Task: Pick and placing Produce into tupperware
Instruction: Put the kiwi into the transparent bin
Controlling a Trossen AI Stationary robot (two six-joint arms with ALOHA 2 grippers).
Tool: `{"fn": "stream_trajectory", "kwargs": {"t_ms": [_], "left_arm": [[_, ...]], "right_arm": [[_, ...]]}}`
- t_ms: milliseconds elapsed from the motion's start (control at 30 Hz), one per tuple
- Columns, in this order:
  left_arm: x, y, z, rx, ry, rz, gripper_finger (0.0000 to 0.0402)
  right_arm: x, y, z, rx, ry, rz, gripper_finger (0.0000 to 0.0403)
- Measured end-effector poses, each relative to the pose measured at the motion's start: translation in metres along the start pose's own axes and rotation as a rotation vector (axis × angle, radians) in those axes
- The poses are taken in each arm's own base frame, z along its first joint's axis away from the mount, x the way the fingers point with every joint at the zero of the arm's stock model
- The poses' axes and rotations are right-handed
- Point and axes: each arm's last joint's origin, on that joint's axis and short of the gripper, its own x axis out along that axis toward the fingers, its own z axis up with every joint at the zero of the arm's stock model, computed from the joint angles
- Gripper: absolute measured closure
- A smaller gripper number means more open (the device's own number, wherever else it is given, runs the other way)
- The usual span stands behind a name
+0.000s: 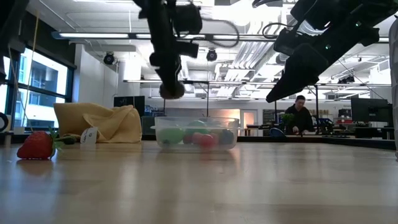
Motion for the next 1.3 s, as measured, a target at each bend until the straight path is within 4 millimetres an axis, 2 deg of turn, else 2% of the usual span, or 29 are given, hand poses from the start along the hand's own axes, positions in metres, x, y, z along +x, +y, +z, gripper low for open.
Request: {"fn": "stream_trajectory", "kwargs": {"t_ms": [233, 467, 800, 967, 1300], "left_arm": [[-0.012, -0.038, 0.011, 0.066, -0.037, -0.003, 0.0167], [-0.001, -0.067, 0.027, 0.124, -0.082, -0.001, 0.0167], [0.044, -0.077, 0.031, 0.114, 0.009, -0.042, 0.0165], [0.053, -0.079, 0.032, 0.099, 0.035, -0.053, 0.0165], [0.054, -0.079, 0.031, 0.097, 0.038, -0.053, 0.0165]], "right_arm": [[0.0, 0.0, 0.0, 0.0, 0.0, 0.0, 0.0227], [0.0, 0.0, 0.0, 0.0, 0.0, 0.0, 0.0227], [0.0, 0.0, 0.0, -0.001, 0.004, -0.001, 0.0227], [0.0, 0.0, 0.0, -0.001, 0.003, -0.001, 0.0227], [0.0, 0.0, 0.0, -0.001, 0.003, -0.001, 0.0227]]}}
